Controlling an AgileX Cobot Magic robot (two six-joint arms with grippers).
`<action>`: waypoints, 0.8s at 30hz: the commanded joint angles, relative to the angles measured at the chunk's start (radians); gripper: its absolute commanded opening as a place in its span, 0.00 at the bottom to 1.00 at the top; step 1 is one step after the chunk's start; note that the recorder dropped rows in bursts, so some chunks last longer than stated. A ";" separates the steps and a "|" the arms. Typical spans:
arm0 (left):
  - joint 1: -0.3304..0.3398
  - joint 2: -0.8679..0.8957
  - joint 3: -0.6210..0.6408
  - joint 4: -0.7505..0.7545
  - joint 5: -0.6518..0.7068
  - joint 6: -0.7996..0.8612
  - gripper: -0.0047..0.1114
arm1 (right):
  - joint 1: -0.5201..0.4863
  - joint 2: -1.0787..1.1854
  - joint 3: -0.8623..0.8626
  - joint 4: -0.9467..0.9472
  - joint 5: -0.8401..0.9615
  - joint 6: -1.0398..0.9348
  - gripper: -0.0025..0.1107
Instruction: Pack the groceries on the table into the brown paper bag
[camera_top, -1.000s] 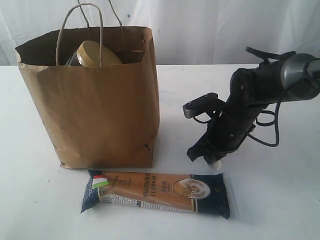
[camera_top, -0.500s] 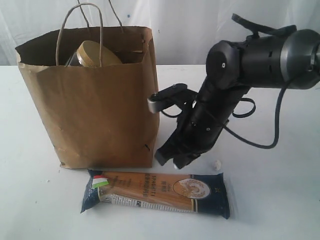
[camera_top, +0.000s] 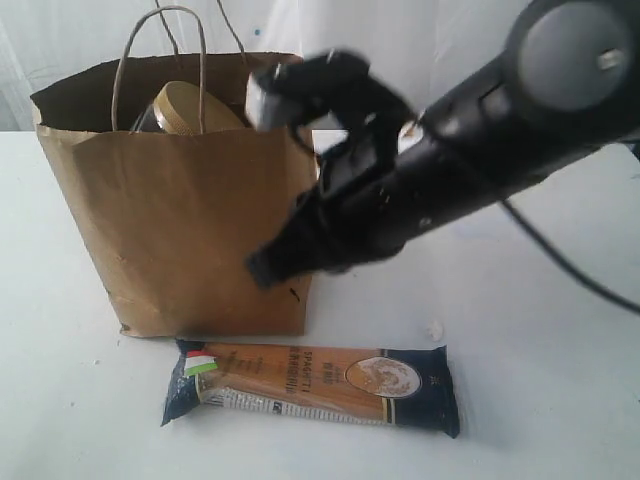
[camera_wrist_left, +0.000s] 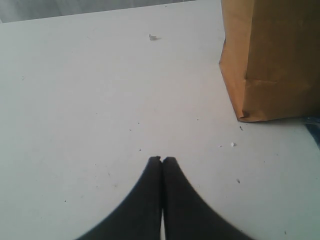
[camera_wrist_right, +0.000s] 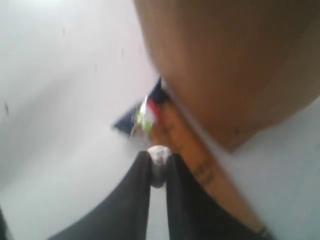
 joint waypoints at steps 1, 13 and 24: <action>-0.007 -0.004 0.000 -0.004 0.000 0.001 0.04 | 0.002 -0.138 0.003 0.002 -0.272 -0.004 0.02; -0.007 -0.004 0.000 -0.004 0.000 0.001 0.04 | 0.002 -0.068 -0.002 0.006 -0.758 -0.002 0.02; -0.007 -0.004 0.000 -0.004 0.000 0.001 0.04 | -0.009 0.108 -0.013 -0.003 -0.629 -0.093 0.02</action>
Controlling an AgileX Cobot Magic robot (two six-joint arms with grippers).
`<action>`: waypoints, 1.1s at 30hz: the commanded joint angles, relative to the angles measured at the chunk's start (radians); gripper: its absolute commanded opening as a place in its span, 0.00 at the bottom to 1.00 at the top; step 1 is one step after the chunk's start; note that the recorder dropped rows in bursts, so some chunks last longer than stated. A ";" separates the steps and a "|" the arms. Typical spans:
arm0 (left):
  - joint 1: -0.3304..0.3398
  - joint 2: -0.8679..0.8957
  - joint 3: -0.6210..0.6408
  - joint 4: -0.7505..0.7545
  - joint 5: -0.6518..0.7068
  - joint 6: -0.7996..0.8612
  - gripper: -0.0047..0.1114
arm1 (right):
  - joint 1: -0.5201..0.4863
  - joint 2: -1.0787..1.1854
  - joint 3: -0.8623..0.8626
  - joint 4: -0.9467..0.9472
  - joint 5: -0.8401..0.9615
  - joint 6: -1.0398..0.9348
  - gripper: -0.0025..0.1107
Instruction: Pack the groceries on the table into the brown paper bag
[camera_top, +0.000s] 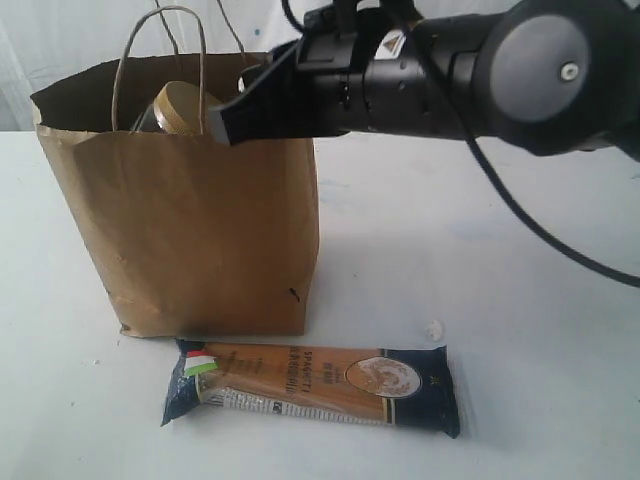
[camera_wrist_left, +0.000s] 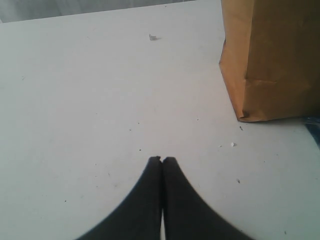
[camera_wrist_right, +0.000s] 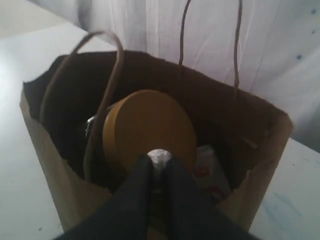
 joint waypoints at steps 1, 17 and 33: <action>-0.007 -0.004 0.000 -0.004 0.000 0.001 0.04 | -0.009 0.030 -0.007 -0.006 -0.064 -0.016 0.02; -0.007 -0.004 0.000 -0.004 0.000 0.001 0.04 | -0.009 0.041 -0.007 -0.006 -0.058 -0.016 0.18; -0.007 -0.004 0.000 -0.004 0.000 0.001 0.04 | -0.013 -0.159 -0.005 -0.006 -0.004 -0.183 0.18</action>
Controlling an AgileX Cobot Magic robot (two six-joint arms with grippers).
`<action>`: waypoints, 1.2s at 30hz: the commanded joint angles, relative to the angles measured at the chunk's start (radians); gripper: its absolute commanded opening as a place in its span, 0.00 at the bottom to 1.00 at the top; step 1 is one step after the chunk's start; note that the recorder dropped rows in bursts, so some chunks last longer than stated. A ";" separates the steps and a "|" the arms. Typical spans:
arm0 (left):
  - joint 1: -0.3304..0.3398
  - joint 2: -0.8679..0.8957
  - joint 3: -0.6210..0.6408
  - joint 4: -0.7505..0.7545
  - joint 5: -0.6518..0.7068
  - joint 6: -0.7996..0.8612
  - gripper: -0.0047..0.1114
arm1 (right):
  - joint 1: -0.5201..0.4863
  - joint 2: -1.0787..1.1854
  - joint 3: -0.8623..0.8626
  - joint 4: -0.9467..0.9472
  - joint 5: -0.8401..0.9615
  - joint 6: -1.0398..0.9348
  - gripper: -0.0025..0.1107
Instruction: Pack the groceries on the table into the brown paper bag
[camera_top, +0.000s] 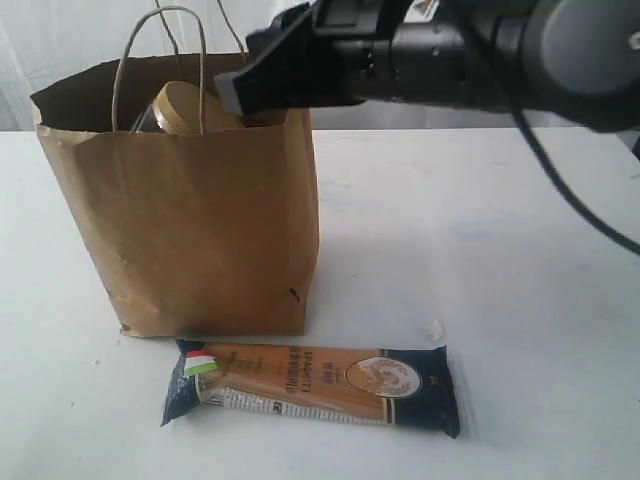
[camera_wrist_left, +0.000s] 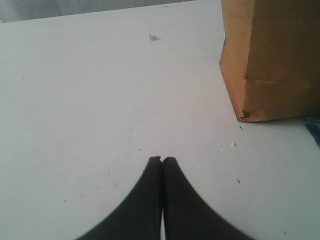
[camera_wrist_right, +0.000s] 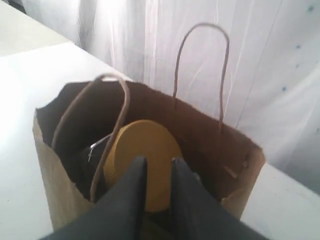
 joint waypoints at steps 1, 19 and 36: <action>-0.007 -0.004 0.000 -0.004 0.000 0.001 0.04 | -0.009 -0.089 -0.002 -0.004 0.007 -0.186 0.18; -0.007 -0.004 0.000 -0.004 0.000 0.001 0.04 | -0.319 0.023 0.000 -0.675 0.549 0.111 0.18; -0.007 -0.004 0.000 -0.004 0.000 0.001 0.04 | -0.417 0.410 0.000 -0.491 0.764 0.409 0.22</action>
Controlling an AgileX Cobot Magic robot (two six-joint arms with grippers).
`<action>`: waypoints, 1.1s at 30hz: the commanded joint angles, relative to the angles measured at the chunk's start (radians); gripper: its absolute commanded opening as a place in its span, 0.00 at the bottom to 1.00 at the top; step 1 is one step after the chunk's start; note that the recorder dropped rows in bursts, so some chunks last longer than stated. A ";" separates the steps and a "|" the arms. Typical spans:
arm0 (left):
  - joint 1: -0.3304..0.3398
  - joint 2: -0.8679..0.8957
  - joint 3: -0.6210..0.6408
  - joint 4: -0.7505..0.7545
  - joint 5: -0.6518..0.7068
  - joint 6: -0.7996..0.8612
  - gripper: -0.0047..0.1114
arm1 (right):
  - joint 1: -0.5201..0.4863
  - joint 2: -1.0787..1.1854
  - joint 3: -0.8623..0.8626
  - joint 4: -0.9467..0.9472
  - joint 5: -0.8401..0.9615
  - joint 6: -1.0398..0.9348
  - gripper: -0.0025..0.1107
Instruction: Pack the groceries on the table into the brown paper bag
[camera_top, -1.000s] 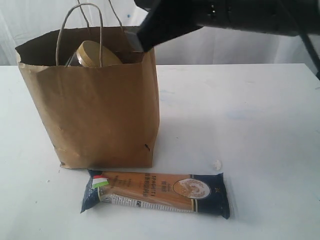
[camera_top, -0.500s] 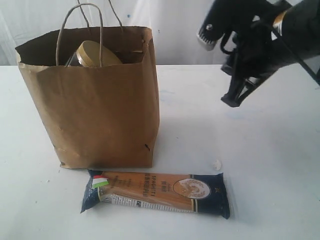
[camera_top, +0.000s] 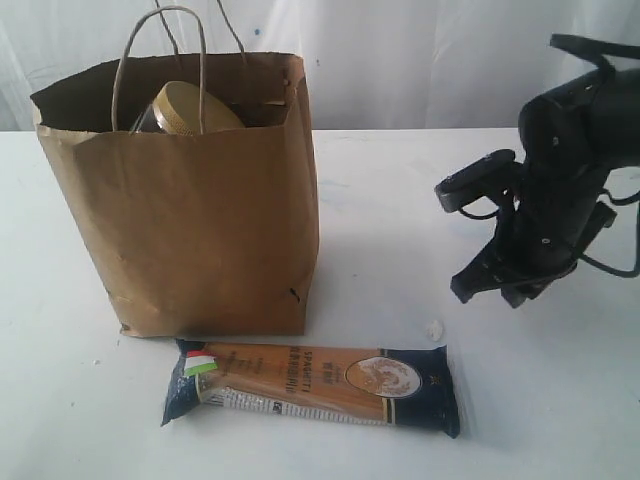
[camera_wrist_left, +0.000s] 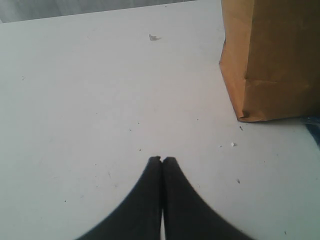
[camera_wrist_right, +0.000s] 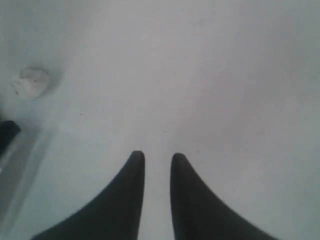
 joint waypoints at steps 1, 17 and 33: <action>-0.007 -0.004 0.000 -0.004 0.000 0.001 0.04 | -0.008 0.032 0.000 0.141 -0.039 -0.054 0.23; -0.007 -0.004 0.000 -0.004 0.000 0.001 0.04 | -0.008 0.122 0.000 0.425 -0.228 -0.212 0.39; -0.007 -0.004 0.000 -0.004 0.000 0.001 0.04 | -0.008 0.162 0.000 0.469 -0.195 -0.253 0.29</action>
